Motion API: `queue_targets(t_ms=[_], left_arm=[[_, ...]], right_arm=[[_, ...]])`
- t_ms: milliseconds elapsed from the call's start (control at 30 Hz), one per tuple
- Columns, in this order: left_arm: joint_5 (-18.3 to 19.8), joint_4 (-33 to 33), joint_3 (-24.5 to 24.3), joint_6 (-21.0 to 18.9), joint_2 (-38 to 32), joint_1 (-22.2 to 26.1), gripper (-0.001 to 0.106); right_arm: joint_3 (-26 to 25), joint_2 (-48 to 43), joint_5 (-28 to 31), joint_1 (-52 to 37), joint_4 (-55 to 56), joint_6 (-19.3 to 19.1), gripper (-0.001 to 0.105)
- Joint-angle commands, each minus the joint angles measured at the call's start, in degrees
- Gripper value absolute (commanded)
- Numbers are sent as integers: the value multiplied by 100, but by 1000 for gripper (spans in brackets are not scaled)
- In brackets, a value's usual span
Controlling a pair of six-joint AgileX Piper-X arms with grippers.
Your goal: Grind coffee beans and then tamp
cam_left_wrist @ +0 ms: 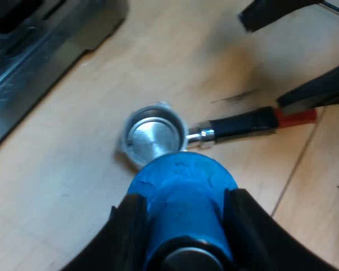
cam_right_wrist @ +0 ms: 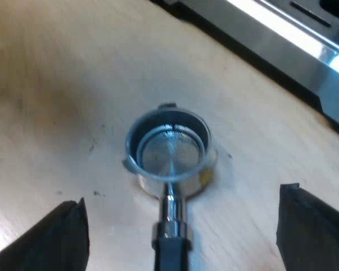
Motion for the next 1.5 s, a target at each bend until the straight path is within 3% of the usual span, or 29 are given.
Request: queue_targets(t_ms=[33,333,600,800,1000,1500], left_arm=[[36,-224,-151,-42,351,-185,0],[52,-622,-503,29,1414,-531,0],[52,-1036,-545,29,2243,-559,0],[52,-1309,-545,119,2886,-559,0],[-258,-1400,-545,288,3388,-559,0],[-246,-1846,-545,326,4086,-559,0]], right_arm=[[243,-205,42,3,-7,26,70],[840,-557,-102,3,-807,26,70],[1150,-555,-228,3,-1079,59,70],[1150,-555,-230,3,-1070,217,70],[1150,-555,-230,3,-1116,236,70],[1150,-555,-230,3,-1556,236,70]])
